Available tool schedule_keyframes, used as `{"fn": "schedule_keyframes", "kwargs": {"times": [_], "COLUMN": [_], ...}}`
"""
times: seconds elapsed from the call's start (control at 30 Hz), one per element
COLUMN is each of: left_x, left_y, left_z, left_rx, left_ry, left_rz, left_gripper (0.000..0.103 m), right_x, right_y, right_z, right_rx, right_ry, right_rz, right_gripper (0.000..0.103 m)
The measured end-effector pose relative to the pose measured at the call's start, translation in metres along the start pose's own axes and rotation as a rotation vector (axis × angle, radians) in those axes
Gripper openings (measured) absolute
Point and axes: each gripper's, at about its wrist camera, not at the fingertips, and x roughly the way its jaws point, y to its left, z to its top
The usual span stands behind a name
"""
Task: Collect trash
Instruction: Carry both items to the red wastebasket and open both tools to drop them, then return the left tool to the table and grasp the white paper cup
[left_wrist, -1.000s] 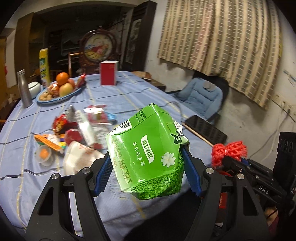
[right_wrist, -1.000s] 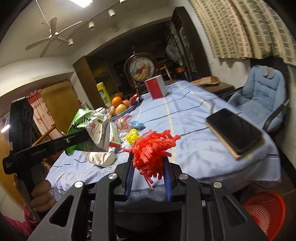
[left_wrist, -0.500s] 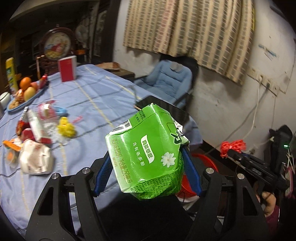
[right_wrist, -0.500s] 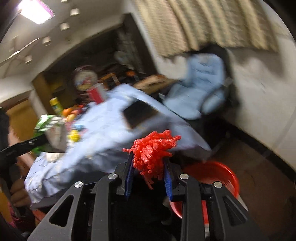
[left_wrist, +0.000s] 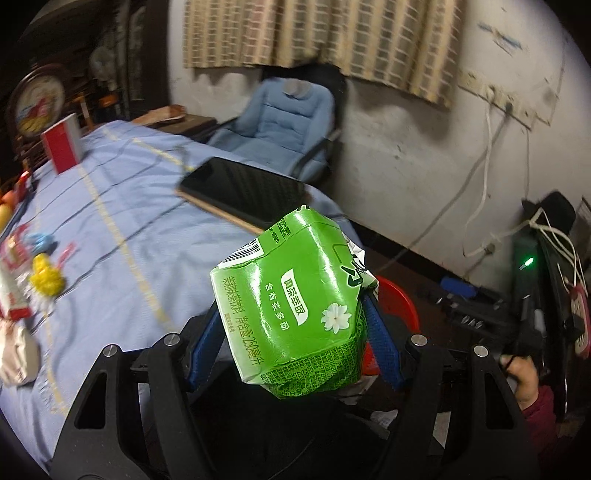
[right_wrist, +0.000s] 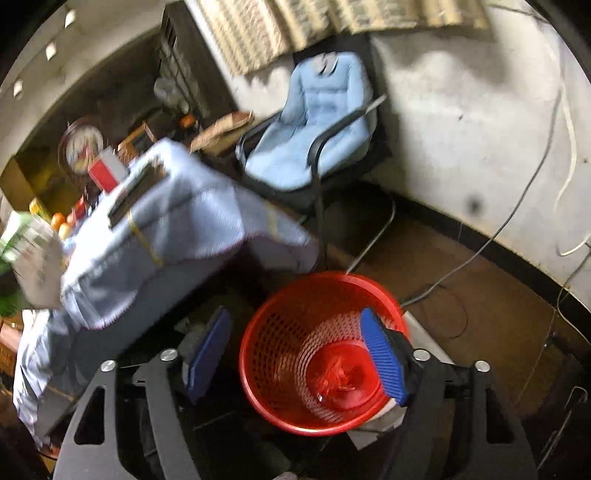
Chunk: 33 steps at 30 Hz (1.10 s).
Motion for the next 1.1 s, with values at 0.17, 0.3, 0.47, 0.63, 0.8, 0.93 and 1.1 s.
{"fn": "schedule_keyframes", "kwargs": {"times": [0.17, 0.3, 0.47, 0.63, 0.8, 0.93, 1.1], "left_x": [0.034, 0.063, 0.092, 0.081, 0.06, 0.042, 0.02], "left_y": [-0.039, -0.067, -0.088, -0.083, -0.066, -0.048, -0.026], "left_z": [0.01, 0.022, 0.027, 0.026, 0.024, 0.02, 0.015], "left_rx": [0.08, 0.125, 0.153, 0.143, 0.116, 0.079, 0.027], "left_ry": [0.053, 0.092, 0.134, 0.114, 0.075, 0.047, 0.011], "left_rz": [-0.053, -0.106, -0.075, -0.062, -0.008, 0.026, 0.058], "left_gripper": [0.069, 0.069, 0.087, 0.093, 0.094, 0.094, 0.094], "right_x": [-0.025, -0.033, -0.04, -0.041, -0.044, -0.05, -0.059], "right_y": [-0.023, -0.037, -0.049, -0.05, -0.037, -0.02, 0.002], "right_z": [0.005, 0.009, 0.007, 0.005, 0.006, 0.007, 0.009], "right_rx": [0.058, 0.091, 0.117, 0.113, 0.09, 0.054, 0.007], "right_ry": [-0.067, -0.086, -0.087, -0.087, -0.09, -0.093, -0.104], "right_rz": [0.003, -0.001, -0.003, 0.008, 0.036, 0.054, 0.075], "right_gripper": [0.079, 0.079, 0.08, 0.08, 0.08, 0.081, 0.085]}}
